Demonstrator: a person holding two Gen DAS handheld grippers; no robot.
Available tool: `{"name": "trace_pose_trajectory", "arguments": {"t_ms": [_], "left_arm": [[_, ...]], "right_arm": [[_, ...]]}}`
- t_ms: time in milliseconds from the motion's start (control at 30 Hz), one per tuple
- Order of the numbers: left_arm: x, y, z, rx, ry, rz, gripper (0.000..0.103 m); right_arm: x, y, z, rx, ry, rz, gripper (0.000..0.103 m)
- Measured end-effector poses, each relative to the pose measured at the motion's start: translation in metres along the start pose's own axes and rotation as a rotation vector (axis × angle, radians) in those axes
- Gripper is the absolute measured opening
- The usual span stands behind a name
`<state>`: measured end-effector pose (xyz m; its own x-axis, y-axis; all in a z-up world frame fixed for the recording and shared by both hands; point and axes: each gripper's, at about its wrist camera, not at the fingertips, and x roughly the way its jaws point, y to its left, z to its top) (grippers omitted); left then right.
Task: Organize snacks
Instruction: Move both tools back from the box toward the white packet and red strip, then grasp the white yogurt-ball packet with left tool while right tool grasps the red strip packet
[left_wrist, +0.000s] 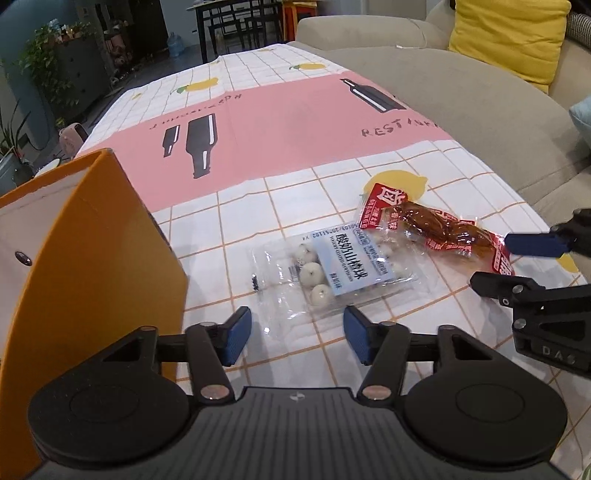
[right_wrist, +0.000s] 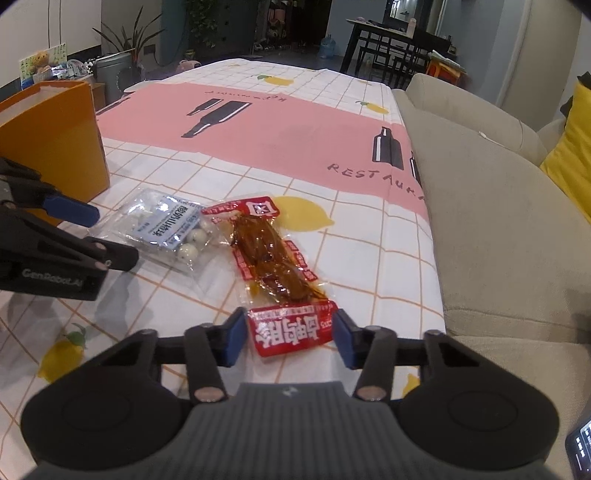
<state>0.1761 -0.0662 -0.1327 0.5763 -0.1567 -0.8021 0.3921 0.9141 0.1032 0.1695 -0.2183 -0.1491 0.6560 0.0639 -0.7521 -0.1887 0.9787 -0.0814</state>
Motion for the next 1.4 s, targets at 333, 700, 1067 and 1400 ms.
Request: {"name": "trace_pose_trajectory", "arguments": {"t_ms": [333,700,1067,1400], "left_arm": [[-0.015,-0.015,-0.01,0.02,0.038,-0.056,0.013],[-0.055,-0.04,-0.046,-0.004,0.105,-0.144,0.004],[-0.089,-0.053,-0.075,-0.02,0.161,-0.283,0.007],[-0.114,-0.044,-0.062,0.056,0.025,-0.291,0.062]], "right_arm": [[-0.01,0.009,-0.005,0.011,0.016,-0.022,0.029],[-0.039,0.019,-0.018,0.05,0.114,-0.006,0.024],[-0.072,0.032,-0.044,0.101,0.246,0.102,0.016],[-0.091,0.008,-0.039,0.164,0.158,0.094,0.039]]}}
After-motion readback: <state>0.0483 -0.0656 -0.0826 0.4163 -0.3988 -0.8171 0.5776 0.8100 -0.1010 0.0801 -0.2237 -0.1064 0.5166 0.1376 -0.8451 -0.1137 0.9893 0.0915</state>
